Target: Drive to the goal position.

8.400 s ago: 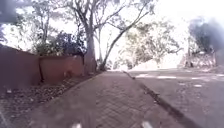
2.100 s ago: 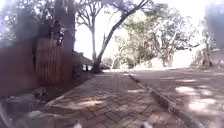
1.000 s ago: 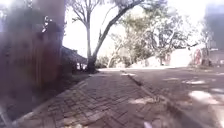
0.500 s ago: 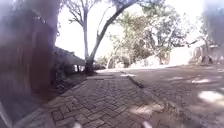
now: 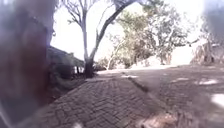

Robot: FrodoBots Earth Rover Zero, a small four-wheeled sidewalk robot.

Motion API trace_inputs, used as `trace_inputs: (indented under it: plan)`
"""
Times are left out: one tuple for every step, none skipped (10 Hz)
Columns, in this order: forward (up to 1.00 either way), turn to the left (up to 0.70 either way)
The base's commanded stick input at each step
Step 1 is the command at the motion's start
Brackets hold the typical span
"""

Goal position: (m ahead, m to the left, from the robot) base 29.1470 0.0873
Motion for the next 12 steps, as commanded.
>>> trace_inputs:
  plan:
    - [0.70,0.00]
    - [0.70,0.00]
    - [0.70,0.00]
    - [0.70,0.00]
    - [0.70,0.00]
    - [0.70,0.00]
    - [0.70,0.00]
    - [0.70,0.00]
    - [0.70,0.00]
    - [0.70,0.00]
    - [0.70,0.00]
    - [0.70,0.00]
